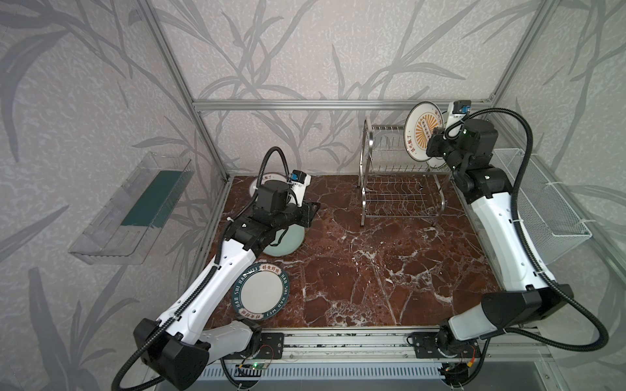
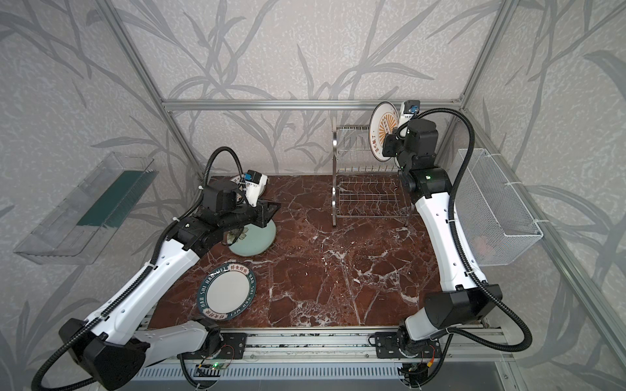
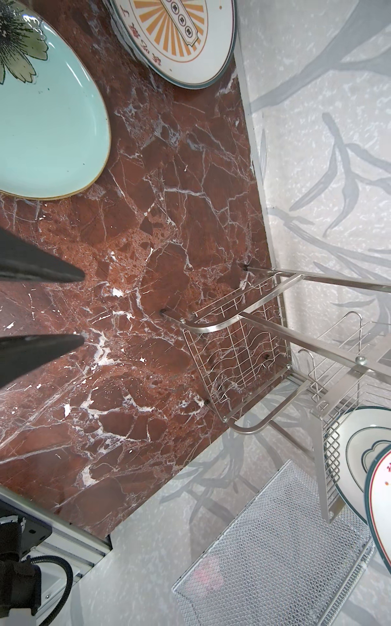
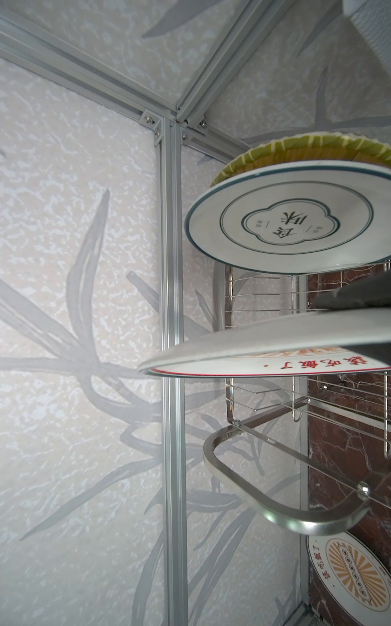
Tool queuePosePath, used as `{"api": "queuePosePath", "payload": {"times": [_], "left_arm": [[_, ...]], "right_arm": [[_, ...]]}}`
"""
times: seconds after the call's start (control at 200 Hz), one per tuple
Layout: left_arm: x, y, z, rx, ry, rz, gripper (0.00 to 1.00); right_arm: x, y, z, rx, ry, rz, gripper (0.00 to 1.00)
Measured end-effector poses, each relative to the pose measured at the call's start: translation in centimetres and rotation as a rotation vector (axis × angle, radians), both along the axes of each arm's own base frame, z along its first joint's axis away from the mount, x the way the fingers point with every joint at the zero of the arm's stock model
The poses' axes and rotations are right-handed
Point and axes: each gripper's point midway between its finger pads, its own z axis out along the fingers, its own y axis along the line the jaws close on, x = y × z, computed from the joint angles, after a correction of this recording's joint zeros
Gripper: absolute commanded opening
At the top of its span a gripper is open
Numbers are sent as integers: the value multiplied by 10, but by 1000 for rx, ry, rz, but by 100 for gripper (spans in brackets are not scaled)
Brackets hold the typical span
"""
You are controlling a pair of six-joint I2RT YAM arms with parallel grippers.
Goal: Load plates into a dish rack
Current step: Place the plate on the dish rack.
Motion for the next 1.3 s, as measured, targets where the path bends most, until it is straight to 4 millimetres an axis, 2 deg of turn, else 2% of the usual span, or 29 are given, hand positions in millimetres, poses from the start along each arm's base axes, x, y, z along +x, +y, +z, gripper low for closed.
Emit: {"api": "queuePosePath", "payload": {"times": [0.12,0.225,0.465,1.01,1.3], "left_arm": [[-1,1,1,-2,-5,0,26],[-2,1,-5,4,8,0,26],[-4,3,-16,15,25,6,26],[-7,7,-12,15,11,16,26],[-7,7,-13,15,11,17,26]], "right_arm": [[11,-4,-8,-21,23,-29,0],[16,-7,-15,-38,45,-51,0],[21,-17,-20,-90,63,-112,0],[30,-29,-35,-147,100,-181,0],[42,-30,-53,-162,137,-199,0]]}}
